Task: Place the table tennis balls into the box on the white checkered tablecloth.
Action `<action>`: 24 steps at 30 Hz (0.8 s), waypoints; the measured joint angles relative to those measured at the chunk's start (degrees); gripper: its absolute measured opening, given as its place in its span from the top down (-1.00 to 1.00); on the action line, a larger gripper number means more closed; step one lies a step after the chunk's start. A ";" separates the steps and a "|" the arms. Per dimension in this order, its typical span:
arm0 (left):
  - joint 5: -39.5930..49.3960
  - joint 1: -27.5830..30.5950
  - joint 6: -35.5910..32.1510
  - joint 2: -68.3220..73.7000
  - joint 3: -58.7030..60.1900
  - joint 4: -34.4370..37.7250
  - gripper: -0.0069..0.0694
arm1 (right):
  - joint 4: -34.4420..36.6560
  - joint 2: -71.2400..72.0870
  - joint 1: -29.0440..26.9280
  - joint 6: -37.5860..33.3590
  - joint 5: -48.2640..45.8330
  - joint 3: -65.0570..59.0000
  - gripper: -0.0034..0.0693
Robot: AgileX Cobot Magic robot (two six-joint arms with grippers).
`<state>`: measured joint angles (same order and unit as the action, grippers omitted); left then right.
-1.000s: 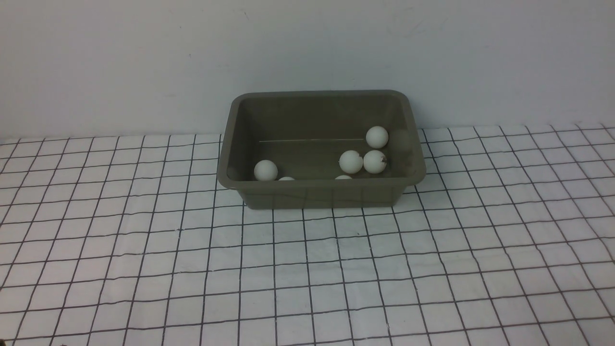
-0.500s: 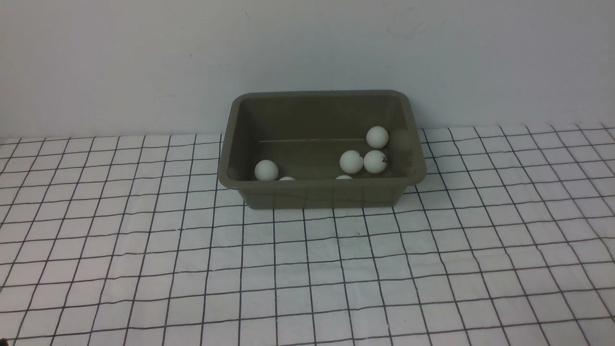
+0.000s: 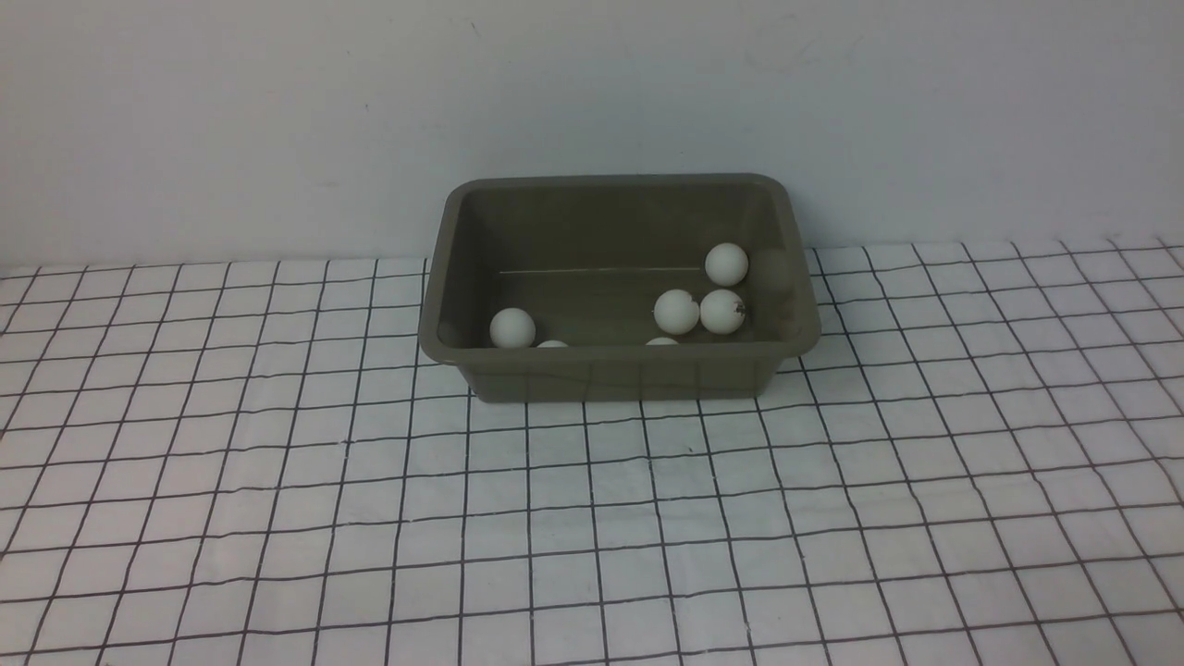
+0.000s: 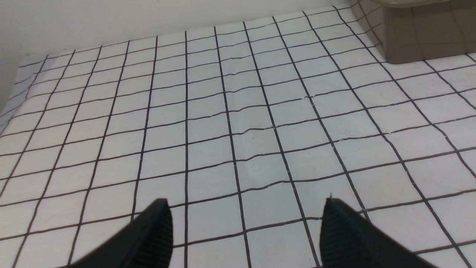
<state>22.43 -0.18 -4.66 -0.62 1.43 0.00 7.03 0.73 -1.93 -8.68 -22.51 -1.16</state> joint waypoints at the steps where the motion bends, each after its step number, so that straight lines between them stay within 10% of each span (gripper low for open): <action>1: 0.00 0.00 0.00 0.00 0.00 0.00 -0.43 | 0.00 0.00 0.00 0.00 0.00 0.00 -0.36; 24: 0.00 2.90 0.00 0.00 0.00 0.00 -0.43 | 0.00 0.00 0.00 0.00 0.00 0.00 -0.36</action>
<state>22.43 2.72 -4.66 -0.62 1.43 0.00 7.03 0.73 -1.93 -8.68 -22.51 -1.16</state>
